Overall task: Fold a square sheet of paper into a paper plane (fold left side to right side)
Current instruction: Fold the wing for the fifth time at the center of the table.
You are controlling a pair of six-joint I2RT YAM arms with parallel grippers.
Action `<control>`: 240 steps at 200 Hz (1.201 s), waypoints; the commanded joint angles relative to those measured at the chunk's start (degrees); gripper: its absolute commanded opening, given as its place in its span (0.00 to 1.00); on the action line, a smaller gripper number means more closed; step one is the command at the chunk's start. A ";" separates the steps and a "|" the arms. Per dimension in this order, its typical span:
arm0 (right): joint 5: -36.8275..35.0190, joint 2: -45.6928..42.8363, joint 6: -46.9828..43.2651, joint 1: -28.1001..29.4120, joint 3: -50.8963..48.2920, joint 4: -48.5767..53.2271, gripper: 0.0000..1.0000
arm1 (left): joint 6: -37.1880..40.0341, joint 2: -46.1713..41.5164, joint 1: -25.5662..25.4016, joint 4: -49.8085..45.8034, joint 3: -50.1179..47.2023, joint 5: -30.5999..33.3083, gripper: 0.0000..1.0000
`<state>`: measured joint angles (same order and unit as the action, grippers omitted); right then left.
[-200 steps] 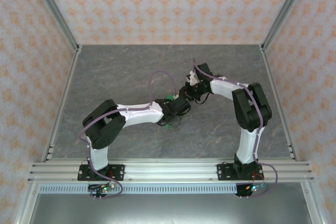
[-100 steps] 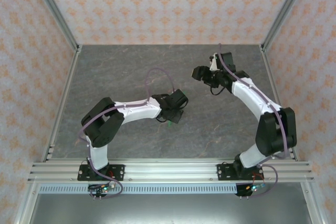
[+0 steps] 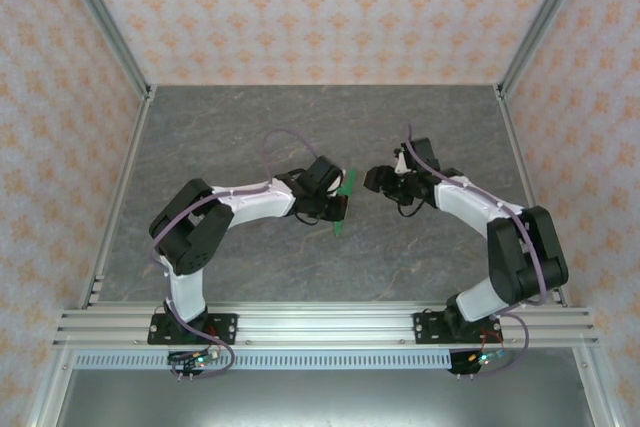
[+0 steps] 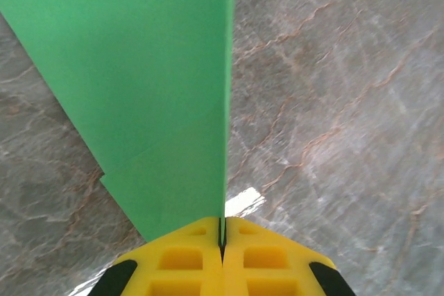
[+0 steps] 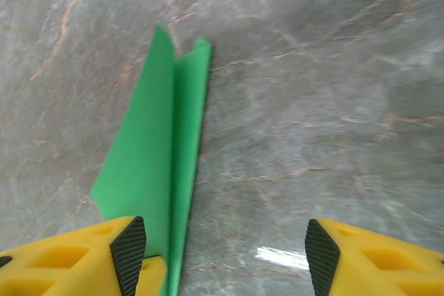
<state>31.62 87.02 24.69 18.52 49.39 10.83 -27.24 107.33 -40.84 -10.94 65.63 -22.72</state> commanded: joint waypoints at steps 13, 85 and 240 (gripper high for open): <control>1.41 3.73 4.06 2.54 0.26 -8.58 0.65 | -5.98 1.17 2.45 9.86 -2.98 -7.56 0.05; 3.53 7.86 7.39 4.38 -0.30 -14.92 0.64 | -11.08 4.15 4.84 16.67 -5.03 -12.68 0.04; 3.96 14.10 11.84 4.39 1.87 -19.22 0.50 | -18.79 5.04 6.83 25.98 -7.29 -17.36 0.02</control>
<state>35.00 99.88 35.62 22.74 49.43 -6.17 -44.60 112.68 -34.70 12.43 58.85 -38.68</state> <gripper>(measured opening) 0.503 0.057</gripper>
